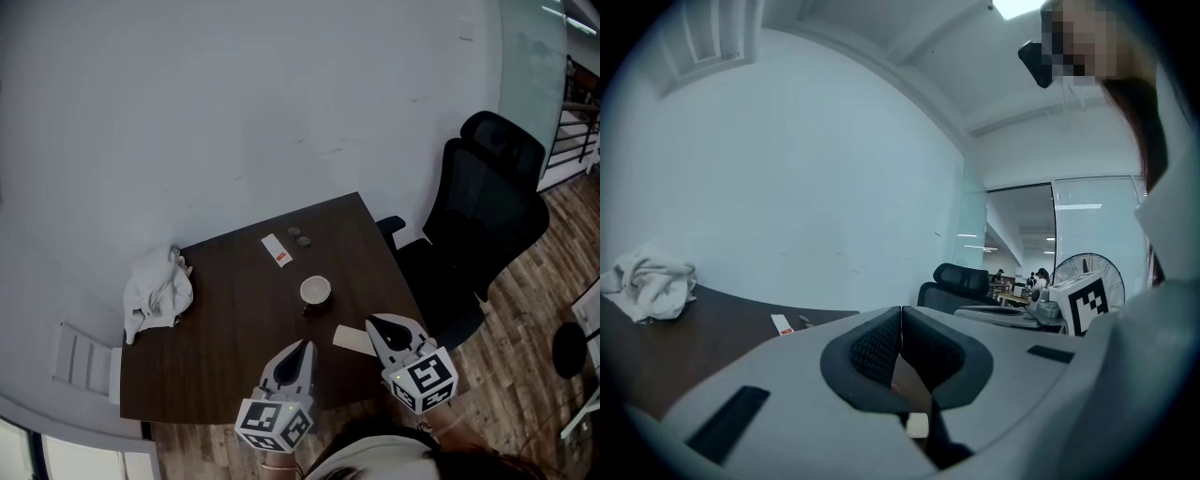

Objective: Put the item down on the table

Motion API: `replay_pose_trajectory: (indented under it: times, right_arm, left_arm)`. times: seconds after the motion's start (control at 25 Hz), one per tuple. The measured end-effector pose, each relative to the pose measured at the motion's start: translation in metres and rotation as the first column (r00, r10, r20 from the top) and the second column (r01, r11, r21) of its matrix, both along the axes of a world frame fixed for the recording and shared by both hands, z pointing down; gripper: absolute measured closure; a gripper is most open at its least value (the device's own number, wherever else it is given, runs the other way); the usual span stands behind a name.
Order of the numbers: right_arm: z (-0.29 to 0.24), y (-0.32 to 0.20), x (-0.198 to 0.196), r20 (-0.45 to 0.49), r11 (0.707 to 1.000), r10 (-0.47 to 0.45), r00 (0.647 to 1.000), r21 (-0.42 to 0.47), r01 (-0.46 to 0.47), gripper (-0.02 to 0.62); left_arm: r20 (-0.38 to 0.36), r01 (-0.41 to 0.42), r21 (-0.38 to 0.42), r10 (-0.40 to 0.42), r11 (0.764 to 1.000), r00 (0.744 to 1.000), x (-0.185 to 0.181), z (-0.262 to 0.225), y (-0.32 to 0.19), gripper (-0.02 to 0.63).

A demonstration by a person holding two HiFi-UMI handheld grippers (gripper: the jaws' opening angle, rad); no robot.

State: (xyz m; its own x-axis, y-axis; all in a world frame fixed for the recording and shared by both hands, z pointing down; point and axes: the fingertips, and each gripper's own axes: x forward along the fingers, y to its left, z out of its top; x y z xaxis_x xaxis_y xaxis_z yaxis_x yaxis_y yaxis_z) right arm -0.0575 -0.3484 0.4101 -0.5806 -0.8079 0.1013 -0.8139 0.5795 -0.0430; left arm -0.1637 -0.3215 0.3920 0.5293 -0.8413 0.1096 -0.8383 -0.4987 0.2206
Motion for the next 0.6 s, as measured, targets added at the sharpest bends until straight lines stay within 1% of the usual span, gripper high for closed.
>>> replay_pose_trajectory:
  times: [0.4, 0.6]
  right_arm:
    - [-0.009, 0.016, 0.000, 0.007, 1.000, -0.004, 1.000, 0.018, 0.003, 0.589]
    - [-0.015, 0.022, 0.002, -0.009, 0.999, -0.002, 1.000, 0.044, 0.002, 0.589]
  left_arm:
    - [-0.001, 0.000, 0.004, 0.000, 1.000, 1.000, 0.000, 0.001, 0.009, 0.588]
    - [-0.006, 0.001, 0.004, -0.001, 1.000, 1.000, 0.001, 0.001, 0.014, 0.588]
